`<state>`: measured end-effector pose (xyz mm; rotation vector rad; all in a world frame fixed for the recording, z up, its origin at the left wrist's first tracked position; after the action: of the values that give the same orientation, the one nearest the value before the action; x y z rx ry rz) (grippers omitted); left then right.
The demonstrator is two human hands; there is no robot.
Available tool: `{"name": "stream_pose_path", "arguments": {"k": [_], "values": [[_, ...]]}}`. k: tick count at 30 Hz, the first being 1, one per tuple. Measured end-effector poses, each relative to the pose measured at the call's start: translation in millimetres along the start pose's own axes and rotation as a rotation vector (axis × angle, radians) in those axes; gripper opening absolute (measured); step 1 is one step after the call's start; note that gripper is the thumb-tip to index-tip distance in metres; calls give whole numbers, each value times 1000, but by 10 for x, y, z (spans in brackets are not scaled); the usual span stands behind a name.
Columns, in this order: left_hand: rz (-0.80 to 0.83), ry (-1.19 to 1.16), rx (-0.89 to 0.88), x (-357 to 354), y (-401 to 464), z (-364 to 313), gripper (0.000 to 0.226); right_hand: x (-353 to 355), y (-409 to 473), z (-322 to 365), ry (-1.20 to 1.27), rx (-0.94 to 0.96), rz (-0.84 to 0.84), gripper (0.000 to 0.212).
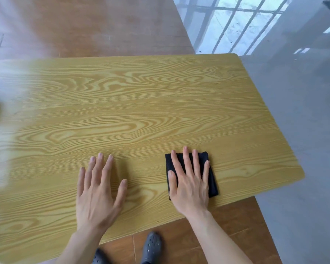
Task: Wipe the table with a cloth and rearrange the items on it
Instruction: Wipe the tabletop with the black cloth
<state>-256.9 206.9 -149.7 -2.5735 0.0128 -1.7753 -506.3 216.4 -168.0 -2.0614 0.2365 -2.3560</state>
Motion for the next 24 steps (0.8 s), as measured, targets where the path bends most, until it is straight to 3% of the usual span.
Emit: {"name": "stream_pose_path", "arguments": {"k": [15, 24], "values": [[91, 101, -4, -151, -131, -47, 80, 15, -105, -50, 21, 38, 54, 61], [94, 78, 34, 242, -199, -72, 80, 335, -137, 295, 116, 121, 77, 66]]}}
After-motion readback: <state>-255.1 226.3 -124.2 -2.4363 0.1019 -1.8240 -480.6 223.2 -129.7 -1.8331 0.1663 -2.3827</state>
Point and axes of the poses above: each hand's wrist, its own y-axis towards the middle knuckle, its own x-axis out of the back of the hand, z = x × y, the point moved 8 cm from there along y, towards the middle knuckle, and after that the axes turned 2 degrees about x, right-handed, at the moved point
